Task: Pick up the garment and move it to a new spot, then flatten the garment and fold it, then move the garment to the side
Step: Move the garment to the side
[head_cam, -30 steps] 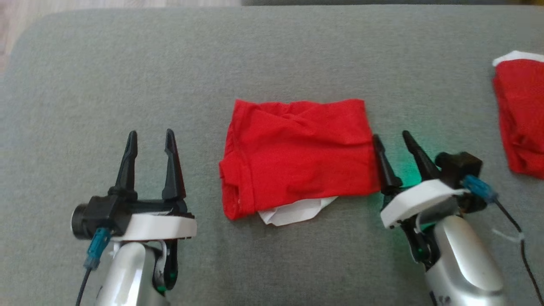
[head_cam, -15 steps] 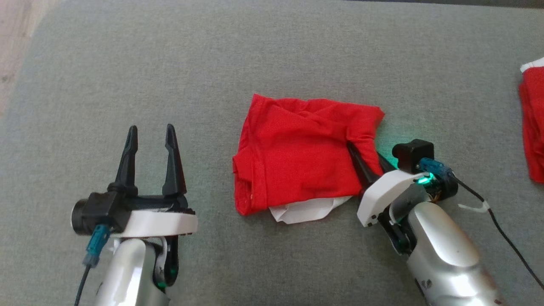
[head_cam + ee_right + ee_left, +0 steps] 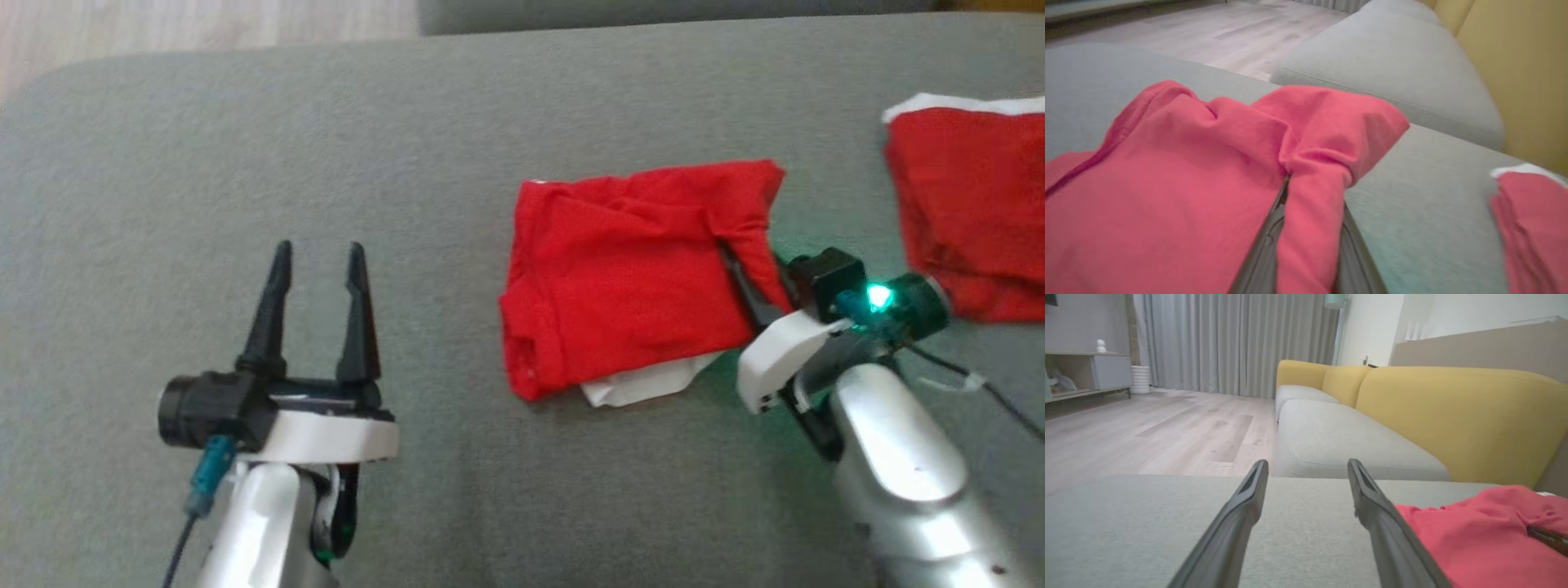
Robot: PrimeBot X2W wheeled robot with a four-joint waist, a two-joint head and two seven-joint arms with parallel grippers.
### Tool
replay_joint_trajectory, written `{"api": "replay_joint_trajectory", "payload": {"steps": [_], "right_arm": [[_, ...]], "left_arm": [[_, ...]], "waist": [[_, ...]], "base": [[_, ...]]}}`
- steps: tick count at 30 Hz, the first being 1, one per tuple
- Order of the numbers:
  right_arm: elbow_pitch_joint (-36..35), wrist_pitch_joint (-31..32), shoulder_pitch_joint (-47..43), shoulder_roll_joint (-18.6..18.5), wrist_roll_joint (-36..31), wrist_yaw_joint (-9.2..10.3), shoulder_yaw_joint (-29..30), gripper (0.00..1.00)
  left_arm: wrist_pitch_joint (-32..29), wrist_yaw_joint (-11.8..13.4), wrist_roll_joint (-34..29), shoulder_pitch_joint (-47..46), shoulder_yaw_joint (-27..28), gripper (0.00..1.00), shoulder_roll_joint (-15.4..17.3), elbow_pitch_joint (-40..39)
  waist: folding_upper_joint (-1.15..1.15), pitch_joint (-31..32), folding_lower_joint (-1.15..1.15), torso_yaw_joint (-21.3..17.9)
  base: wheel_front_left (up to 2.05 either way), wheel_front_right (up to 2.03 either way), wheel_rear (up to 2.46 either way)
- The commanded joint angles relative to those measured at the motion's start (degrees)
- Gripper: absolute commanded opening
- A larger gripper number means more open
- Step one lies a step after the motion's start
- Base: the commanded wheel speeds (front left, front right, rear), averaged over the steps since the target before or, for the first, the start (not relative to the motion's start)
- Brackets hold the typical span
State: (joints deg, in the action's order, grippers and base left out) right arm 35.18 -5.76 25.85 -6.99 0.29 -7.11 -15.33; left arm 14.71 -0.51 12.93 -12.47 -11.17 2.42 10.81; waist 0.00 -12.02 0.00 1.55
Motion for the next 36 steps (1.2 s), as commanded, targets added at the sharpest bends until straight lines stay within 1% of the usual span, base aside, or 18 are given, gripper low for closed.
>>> {"api": "replay_joint_trajectory", "payload": {"steps": [1,5,6,9,13,17,21,28,33,36], "right_arm": [[-3.5,1.0,1.4,-2.0,-1.0,-0.37,-1.4,0.00],[-7.9,4.4,2.3,-8.5,-2.1,-0.37,-3.2,0.00],[-7.9,4.4,2.3,-8.5,-2.1,-0.37,-3.2,0.00],[-10.9,6.8,3.7,-14.0,-1.6,-0.37,-3.9,0.00],[-14.0,9.1,6.5,-20.6,0.0,-0.37,-1.9,0.00],[-15.3,10.5,9.4,-24.6,1.0,-0.37,1.5,0.00],[-14.2,12.0,11.3,-27.5,-0.2,-0.37,4.5,0.00],[-8.7,12.6,12.1,-29.9,-2.1,-0.37,8.0,0.00],[-5.5,11.0,12.2,-29.9,-4.0,-0.37,10.3,0.00],[-4.8,10.4,12.2,-29.4,-5.0,-0.37,11.2,0.00]], "left_arm": [[0.3,0.5,-1.0,-0.3,0.8,1.00,0.5,-1.1],[0.3,1.1,-1.4,-0.9,-0.5,1.00,0.5,-0.5],[0.3,1.1,-1.4,-0.9,-0.5,1.00,0.5,-0.5],[0.3,1.1,-1.8,-2.2,-0.6,1.00,0.5,-0.8],[0.3,0.7,-2.7,-3.9,0.4,1.00,0.7,-1.6],[0.3,-0.1,-3.0,-5.0,1.2,1.00,0.8,-1.4],[0.3,-0.9,-3.5,-5.8,1.6,1.00,0.8,-1.2],[0.3,-1.9,-4.0,-6.6,2.7,1.00,1.0,-0.8],[0.3,-2.1,-4.2,-6.3,4.2,1.00,1.3,-0.9],[0.3,-2.3,-4.3,-6.3,4.8,1.00,1.3,-0.9]], "waist": [[0.00,1.2,0.00,-2.7],[0.00,0.3,0.00,-5.8],[0.00,0.3,0.00,-5.8],[0.00,-1.6,0.00,-7.4],[0.00,-4.8,0.00,-8.9],[0.00,-7.1,0.00,-9.4],[0.00,-8.9,0.00,-9.3],[0.00,-10.4,0.00,-8.3],[0.00,-10.7,0.00,-7.8],[0.00,-10.8,0.00,-7.8]], "base": [[0.00,0.00,0.00],[0.00,0.00,0.00],[0.00,0.00,0.00],[0.00,0.00,0.00],[0.00,0.00,0.00],[0.00,0.00,0.00],[0.00,0.00,0.00],[0.00,0.00,0.00],[0.00,0.00,0.00],[0.00,0.00,0.00]]}}
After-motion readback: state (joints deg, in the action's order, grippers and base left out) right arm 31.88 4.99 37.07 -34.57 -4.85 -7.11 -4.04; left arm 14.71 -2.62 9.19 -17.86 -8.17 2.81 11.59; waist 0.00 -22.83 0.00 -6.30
